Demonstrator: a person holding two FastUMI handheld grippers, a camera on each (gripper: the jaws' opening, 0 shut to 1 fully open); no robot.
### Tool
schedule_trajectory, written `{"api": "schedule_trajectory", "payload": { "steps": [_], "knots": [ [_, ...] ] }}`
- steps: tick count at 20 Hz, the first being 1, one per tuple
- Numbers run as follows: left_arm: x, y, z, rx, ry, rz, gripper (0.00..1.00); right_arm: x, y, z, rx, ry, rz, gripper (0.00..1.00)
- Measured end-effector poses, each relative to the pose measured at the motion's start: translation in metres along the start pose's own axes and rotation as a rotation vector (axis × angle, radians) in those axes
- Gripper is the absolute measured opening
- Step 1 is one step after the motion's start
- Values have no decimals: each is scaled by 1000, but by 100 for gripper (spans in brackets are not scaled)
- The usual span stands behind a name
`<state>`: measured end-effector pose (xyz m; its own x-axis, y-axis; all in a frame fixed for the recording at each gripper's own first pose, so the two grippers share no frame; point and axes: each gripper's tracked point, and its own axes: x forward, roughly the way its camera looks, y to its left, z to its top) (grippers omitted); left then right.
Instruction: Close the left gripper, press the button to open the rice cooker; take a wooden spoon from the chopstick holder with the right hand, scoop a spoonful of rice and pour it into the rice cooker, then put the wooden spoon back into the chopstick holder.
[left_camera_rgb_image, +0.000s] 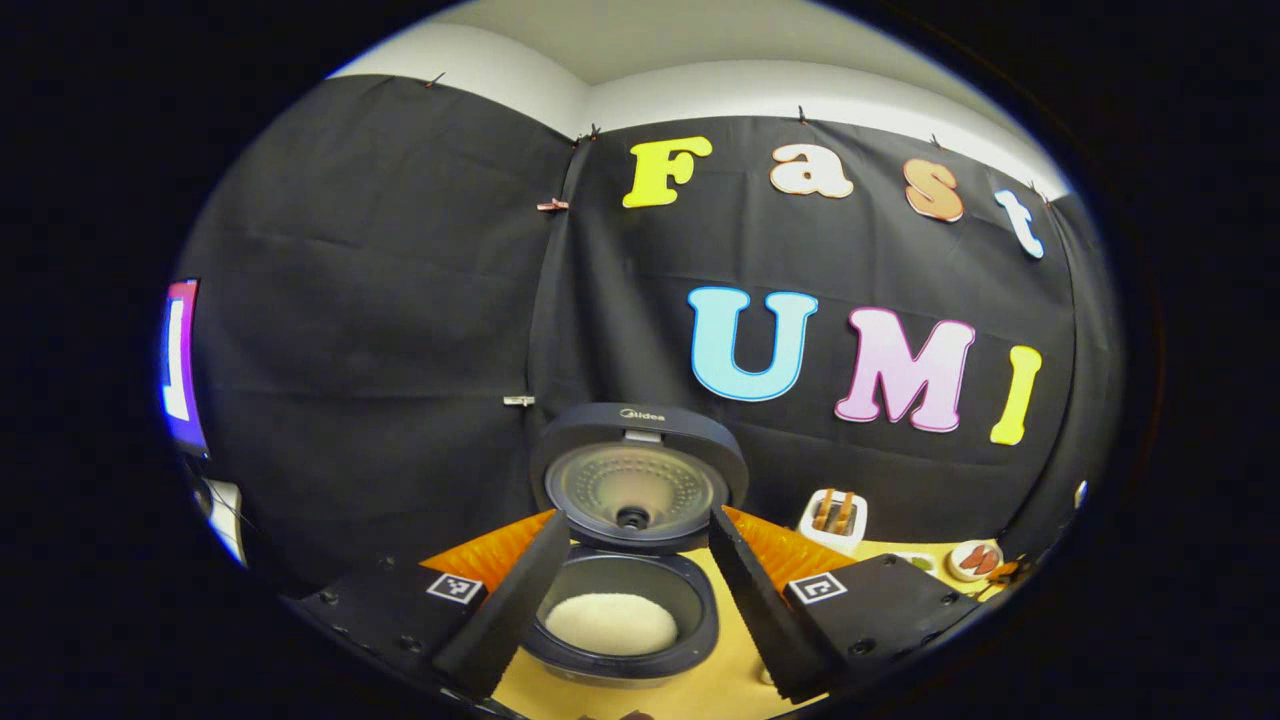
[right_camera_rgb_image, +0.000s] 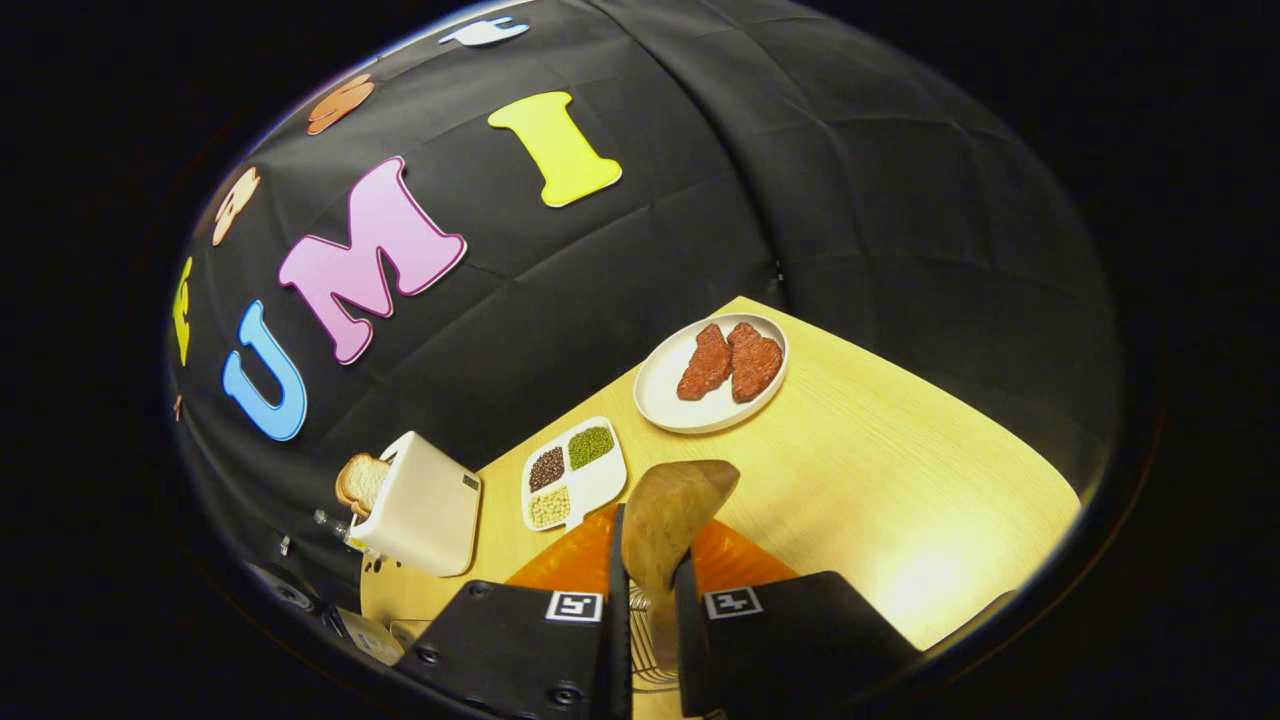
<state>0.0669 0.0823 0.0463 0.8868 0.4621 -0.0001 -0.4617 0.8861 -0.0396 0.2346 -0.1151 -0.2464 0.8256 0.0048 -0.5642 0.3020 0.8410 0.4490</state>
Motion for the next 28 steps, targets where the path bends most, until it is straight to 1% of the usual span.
{"api": "schedule_trajectory", "payload": {
  "steps": [1, 2, 5, 7, 10, 11, 12, 16, 17, 18, 19, 21, 23, 26, 27, 28],
  "knots": [
    [4, -1, 6, 8, -18, -8, 95, -6, 1, -3, -7, -1, -1, 31],
    [8, 0, 13, 17, -36, -13, 95, -12, 0, -6, -24, -3, -3, 30],
    [24, 2, 35, 41, -97, -38, 95, -36, -3, -8, -69, -38, -28, 97],
    [35, 1, 42, 68, -117, -64, 95, -63, 0, -15, -86, -52, -32, 98],
    [52, -4, 48, 80, -138, -111, 95, -100, -3, -20, -152, -99, -63, 99],
    [58, -5, 54, 79, -152, -129, 92, -114, 1, -22, -167, -114, -60, 99],
    [64, -9, 57, 83, -170, -148, 95, -127, 6, -26, -192, -122, -50, 99],
    [90, -13, 78, 140, -255, -202, 95, -176, 17, -27, -336, -196, -56, 98],
    [99, -14, 80, 146, -263, -217, 92, -187, 22, -29, -361, -210, -51, 98],
    [109, -15, 80, 150, -264, -227, 94, -197, 27, -34, -375, -219, -49, 99],
    [120, -16, 80, 154, -265, -234, 92, -207, 32, -37, -385, -229, -43, 99],
    [135, -17, 79, 167, -265, -247, 93, -227, 44, -39, -392, -250, -32, 99],
    [150, -17, 77, 169, -254, -257, 92, -247, 57, -44, -385, -268, -10, 99],
    [169, -13, 57, 128, -174, -248, 92, -270, 70, -40, -413, -315, 8, 99],
    [169, -12, 54, 123, -161, -238, 92, -277, 75, -38, -425, -332, 14, 98],
    [165, -12, 54, 130, -160, -240, 99, -281, 79, -37, -430, -345, 16, 98]
  ]
}}
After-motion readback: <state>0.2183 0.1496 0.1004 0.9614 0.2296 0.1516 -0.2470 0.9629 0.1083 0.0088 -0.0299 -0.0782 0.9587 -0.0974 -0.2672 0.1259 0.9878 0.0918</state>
